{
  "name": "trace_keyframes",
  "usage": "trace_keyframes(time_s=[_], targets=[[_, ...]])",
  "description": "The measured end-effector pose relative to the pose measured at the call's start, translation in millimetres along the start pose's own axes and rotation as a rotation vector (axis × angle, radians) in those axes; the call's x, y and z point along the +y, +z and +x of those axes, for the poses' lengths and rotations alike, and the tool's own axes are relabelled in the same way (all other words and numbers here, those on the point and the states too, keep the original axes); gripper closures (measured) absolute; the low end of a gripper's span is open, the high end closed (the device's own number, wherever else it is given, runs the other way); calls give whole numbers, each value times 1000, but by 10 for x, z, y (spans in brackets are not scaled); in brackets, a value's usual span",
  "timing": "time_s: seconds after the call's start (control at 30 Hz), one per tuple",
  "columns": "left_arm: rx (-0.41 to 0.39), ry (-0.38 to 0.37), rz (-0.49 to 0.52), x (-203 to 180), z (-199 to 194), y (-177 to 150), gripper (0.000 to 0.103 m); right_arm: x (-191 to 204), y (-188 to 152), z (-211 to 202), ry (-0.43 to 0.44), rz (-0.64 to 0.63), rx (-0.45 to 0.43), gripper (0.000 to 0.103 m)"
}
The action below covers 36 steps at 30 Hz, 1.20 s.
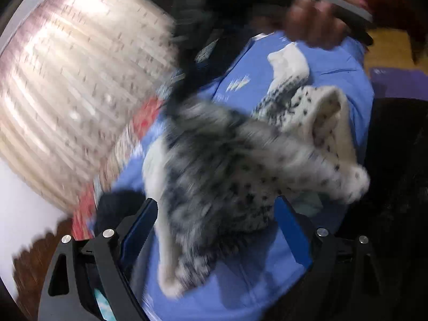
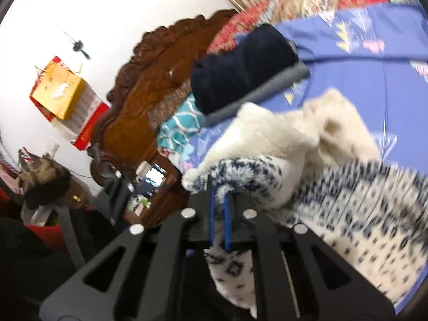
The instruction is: Fold large clothes
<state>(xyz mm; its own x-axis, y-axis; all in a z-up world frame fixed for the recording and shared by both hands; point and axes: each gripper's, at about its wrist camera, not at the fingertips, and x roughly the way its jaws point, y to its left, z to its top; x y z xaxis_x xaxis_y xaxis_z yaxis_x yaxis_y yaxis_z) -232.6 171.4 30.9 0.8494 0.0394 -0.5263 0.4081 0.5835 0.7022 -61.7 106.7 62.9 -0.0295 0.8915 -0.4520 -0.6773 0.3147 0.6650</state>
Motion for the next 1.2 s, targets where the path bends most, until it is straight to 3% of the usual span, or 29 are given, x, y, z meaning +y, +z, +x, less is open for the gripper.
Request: trace_keyframes(time_s=[0.23,0.4,0.47,0.5,0.53,0.6,0.7,0.8,0.87,0.9,0.97,1.07,1.2], targets=[[-18,101,-62,429,150,123,0,473,253,-178,140,-198,62,96],[-42,81,-77,417,227,110,0,631,412,-57,286,-276,153,96],[-51,84,-130,487,267,120,9,628,448,-15,278,-291,176,90],[-46,77,-177,561,295,97,18,594,435,-4,241,-300,182,82],[-36,84,-236,661,328,63,24,550,422,-31,216,-298,182,61],[-15,87,-351,849,372,-57,33,311,336,-314,112,-273,99,36],[16,82,-537,1173,422,-248,37,-108,131,-855,-87,-191,-48,35],[7,65,-685,1407,357,-422,37,-582,-335,-1370,-473,-92,-152,33],[15,63,-732,1452,354,-489,37,-780,-777,-1515,-703,-87,-111,29],[26,57,-757,1468,368,-526,37,-804,-944,-1502,-770,-109,-72,25],[37,49,-778,1473,337,-553,37,-771,-1316,-1356,-869,-208,33,21],[34,57,-770,1475,356,-481,38,-707,-1594,-1045,-928,-342,103,18],[22,64,-786,1521,282,-402,42,-782,-1575,-553,-967,-489,169,18]])
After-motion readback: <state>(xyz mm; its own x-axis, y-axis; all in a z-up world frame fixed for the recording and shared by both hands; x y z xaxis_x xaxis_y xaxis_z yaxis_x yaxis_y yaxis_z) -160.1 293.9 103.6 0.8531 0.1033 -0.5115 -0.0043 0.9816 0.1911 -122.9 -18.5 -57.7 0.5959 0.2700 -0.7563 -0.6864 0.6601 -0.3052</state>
